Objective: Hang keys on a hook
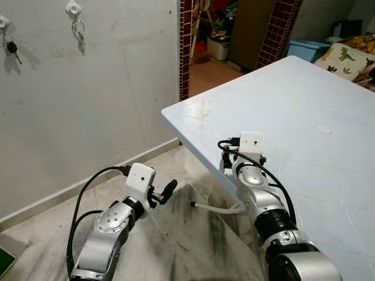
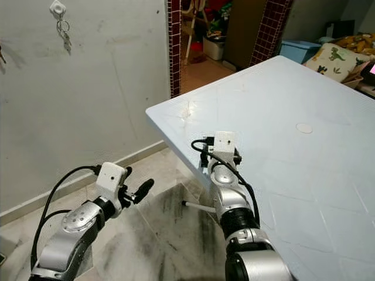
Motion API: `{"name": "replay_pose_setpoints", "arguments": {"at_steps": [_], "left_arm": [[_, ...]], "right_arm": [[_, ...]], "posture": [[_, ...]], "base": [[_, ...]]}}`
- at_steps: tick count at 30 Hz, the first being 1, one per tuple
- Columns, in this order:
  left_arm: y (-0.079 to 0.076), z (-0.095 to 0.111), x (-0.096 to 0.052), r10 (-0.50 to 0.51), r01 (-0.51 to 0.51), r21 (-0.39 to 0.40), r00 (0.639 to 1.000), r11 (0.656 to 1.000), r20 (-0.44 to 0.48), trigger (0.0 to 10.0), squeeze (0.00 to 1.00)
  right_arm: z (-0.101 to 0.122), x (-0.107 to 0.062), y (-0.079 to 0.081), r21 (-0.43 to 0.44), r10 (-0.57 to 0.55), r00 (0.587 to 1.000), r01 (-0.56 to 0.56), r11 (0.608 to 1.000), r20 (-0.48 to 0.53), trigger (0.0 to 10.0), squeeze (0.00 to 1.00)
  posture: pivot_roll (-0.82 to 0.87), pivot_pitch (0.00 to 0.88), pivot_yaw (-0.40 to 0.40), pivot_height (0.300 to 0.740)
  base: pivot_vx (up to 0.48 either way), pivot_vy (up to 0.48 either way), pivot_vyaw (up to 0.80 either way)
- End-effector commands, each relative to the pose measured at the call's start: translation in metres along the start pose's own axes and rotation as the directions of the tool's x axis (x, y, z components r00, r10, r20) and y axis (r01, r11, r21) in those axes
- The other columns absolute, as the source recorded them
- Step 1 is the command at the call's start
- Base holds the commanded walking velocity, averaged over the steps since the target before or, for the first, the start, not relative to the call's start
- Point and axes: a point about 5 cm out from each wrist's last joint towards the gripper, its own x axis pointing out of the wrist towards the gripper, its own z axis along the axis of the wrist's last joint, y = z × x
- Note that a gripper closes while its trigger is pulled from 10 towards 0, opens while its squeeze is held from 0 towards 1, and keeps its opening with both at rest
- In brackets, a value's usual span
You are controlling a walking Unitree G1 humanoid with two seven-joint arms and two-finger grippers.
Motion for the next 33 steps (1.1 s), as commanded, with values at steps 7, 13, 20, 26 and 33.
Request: {"name": "replay_pose_setpoints", "arguments": {"at_steps": [7,13,20,26,33], "left_arm": [[0.003,0.0,0.001,-0.003,0.003,-0.008,1.0,1.0,-0.002,10.0,0.0],[0.004,-0.001,0.001,-0.008,0.008,-0.012,1.0,1.0,-0.005,10.0,0.0],[-0.003,0.003,0.0,-0.08,0.079,0.032,0.996,0.996,0.03,10.0,0.0],[-0.004,0.004,0.0,-0.098,0.097,0.03,0.994,0.995,0.041,10.0,0.0],[-0.011,0.009,-0.001,-0.153,0.145,0.103,0.986,0.984,0.073,10.0,0.0]], "right_arm": [[0.0,0.003,-0.002,0.04,-0.006,1.0,0.006,0.999,-0.007,0.0,0.0],[-0.004,0.005,-0.007,0.044,-0.025,1.0,0.025,0.999,-0.016,0.0,0.0],[-0.003,0.006,-0.008,0.045,-0.03,0.999,0.031,0.999,-0.014,0.0,0.0],[-0.005,0.005,-0.008,0.048,-0.032,0.999,0.032,0.998,-0.015,0.0,0.0],[-0.006,0.005,-0.008,0.057,-0.031,0.999,0.031,0.998,-0.016,0.0,0.0]], "posture": [[0.07,0.023,-0.022,0.74],[0.07,0.024,-0.02,0.74],[0.07,0.025,-0.019,0.74],[0.07,0.027,-0.018,0.74],[0.07,0.029,-0.017,0.74]], "base": [[0.0,0.0,0.0],[0.0,0.0,0.0],[0.0,0.0,0.0],[0.0,0.0,0.0],[0.0,0.0,0.0]]}}
